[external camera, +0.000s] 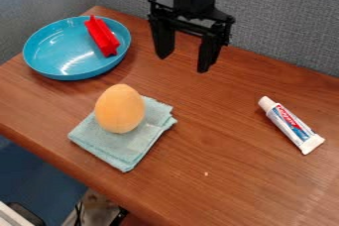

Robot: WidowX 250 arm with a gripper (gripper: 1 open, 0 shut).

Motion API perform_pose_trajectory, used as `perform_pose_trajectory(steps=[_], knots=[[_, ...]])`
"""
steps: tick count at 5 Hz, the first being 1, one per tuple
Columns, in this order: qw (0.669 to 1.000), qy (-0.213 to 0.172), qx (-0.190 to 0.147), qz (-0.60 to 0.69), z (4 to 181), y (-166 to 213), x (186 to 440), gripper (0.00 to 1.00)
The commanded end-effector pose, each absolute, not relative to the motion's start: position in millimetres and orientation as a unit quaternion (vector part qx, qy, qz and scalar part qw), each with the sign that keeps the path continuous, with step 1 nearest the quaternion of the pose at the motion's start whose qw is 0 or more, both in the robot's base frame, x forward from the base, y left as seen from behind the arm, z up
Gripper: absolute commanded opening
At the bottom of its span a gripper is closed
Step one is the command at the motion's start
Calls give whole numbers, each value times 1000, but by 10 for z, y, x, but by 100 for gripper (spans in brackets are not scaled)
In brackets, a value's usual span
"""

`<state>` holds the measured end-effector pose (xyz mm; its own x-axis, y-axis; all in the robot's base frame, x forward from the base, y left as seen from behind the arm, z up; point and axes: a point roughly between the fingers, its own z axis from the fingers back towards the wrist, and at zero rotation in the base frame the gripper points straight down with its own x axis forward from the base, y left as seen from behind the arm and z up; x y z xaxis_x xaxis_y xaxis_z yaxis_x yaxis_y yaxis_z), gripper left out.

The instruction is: Put the red object on the blue plate

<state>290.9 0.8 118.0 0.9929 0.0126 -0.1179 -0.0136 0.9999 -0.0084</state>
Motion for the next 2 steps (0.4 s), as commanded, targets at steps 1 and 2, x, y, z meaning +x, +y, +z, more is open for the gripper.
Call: perform_pose_trajectory(steps=[1, 2], knots=[[998, 54, -7, 20, 1206, 83, 2921, 100], [998, 61, -8, 27, 1164, 118, 2916, 100]])
